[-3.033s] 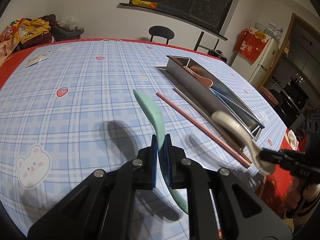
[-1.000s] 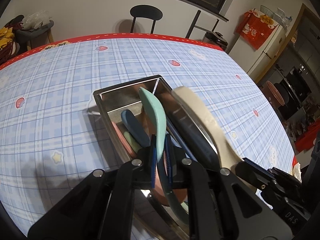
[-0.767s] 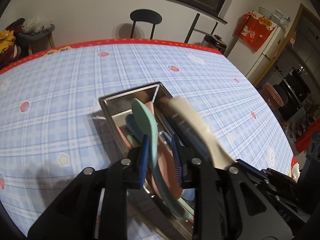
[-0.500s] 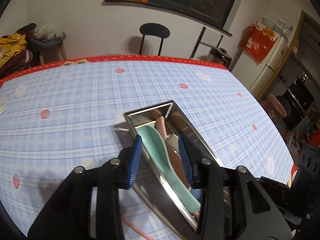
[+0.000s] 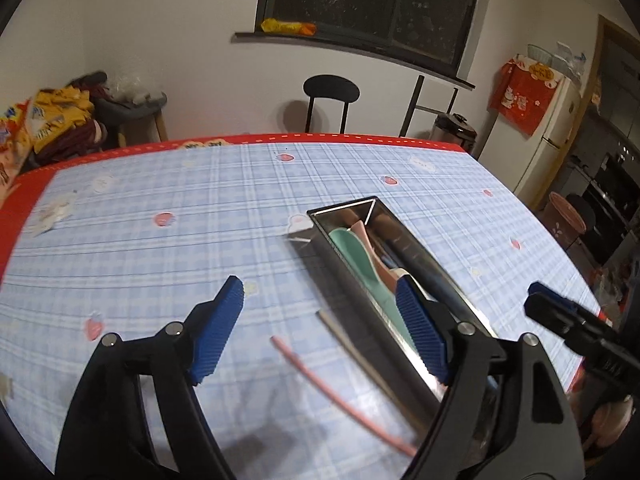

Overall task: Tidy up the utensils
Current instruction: 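Open both tools to release the spoons into the tray, then move the right tool to the last chopsticks and grasp the beige chopstick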

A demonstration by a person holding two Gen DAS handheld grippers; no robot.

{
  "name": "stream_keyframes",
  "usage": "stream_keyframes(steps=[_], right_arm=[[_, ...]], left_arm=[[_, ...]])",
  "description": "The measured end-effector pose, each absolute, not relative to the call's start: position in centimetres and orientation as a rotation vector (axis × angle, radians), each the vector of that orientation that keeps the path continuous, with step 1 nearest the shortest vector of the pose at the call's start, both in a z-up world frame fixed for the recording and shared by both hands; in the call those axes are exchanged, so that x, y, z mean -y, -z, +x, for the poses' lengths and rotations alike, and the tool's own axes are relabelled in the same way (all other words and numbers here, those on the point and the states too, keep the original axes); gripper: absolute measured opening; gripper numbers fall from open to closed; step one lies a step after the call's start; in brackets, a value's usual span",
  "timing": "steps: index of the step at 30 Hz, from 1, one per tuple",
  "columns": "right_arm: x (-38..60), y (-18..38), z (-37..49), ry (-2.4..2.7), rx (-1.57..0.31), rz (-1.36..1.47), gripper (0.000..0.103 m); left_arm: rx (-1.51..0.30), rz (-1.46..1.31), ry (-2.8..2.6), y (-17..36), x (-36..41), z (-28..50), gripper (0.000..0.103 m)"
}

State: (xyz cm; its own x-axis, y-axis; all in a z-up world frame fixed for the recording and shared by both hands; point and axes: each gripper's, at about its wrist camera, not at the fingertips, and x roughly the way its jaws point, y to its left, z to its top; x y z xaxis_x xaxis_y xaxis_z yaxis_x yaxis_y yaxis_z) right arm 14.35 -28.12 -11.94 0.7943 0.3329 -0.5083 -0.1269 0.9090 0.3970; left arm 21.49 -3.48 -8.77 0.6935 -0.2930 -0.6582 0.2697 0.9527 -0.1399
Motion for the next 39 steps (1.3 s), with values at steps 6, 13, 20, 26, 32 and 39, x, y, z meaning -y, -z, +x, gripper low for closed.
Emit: stream_keyframes(steps=[6,13,20,26,32,39], right_arm=[[27.6,11.7,10.8,-0.300,-0.612,0.318,0.065],[25.4,12.7,7.2,-0.375,-0.686,0.249,0.037],[23.3,14.3,5.6,-0.415,-0.788,0.180,0.012],[21.8,15.7,6.0,-0.405,-0.868,0.133,0.012],[20.7,16.3,6.5,-0.400,-0.893,0.100,0.012],[20.3,17.1,7.1,-0.378,-0.917,0.077,0.013]], left_arm=[[-0.703,-0.012,0.318,9.0,1.7,16.2,0.081],[-0.713,-0.027,0.321,10.9,0.2,11.1,0.081],[-0.737,-0.037,0.326,12.4,-0.5,8.8,0.078],[-0.741,-0.036,0.331,12.8,-0.7,8.4,0.077],[-0.750,-0.032,0.323,13.2,-1.0,8.4,0.077],[-0.760,-0.031,0.316,13.5,-1.3,8.5,0.077]])
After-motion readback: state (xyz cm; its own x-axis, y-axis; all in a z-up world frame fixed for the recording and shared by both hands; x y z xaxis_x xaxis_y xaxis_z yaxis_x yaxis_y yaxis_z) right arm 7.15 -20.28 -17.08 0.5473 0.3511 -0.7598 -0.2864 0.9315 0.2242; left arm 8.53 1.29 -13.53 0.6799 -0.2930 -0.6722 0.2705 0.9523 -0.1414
